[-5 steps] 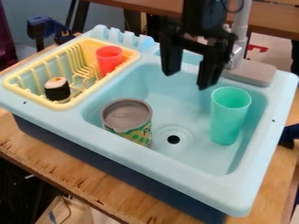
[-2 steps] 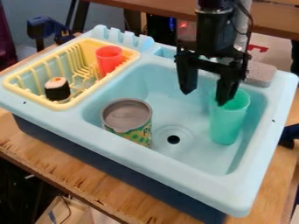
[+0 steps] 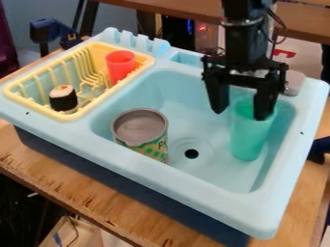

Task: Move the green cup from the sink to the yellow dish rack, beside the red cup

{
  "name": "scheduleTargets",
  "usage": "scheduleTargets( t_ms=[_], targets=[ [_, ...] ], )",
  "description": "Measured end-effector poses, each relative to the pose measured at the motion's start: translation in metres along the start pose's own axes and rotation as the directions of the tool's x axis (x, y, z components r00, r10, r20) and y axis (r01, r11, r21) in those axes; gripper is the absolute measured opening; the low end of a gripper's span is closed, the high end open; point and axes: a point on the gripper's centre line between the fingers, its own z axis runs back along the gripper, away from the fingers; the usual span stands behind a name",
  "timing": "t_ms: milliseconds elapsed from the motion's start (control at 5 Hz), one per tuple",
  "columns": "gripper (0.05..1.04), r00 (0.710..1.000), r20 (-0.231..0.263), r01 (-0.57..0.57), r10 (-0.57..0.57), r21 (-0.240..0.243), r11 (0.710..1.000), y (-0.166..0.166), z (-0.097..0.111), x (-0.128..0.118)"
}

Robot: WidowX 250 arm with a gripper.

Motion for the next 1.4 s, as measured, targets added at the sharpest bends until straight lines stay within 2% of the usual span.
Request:
scheduleTargets(
  t_ms=[400,600,800,1000,1200,1400],
  targets=[
    [0.401,0.995,-0.062,-0.080,0.083,0.061,0.995,0.010,-0.011,-0.005],
    [0.178,0.992,-0.087,-0.079,0.089,0.111,0.991,0.017,-0.009,-0.009],
    [0.095,0.993,-0.107,-0.039,0.054,0.131,0.991,0.018,0.000,-0.009],
    [0.091,0.989,-0.141,0.049,-0.032,0.121,0.991,0.017,0.018,-0.019],
    [0.091,0.984,-0.136,0.126,-0.114,0.083,0.989,0.007,0.063,-0.039],
    [0.091,0.985,-0.143,0.115,-0.098,0.118,0.986,0.020,0.100,-0.067]
  ],
)
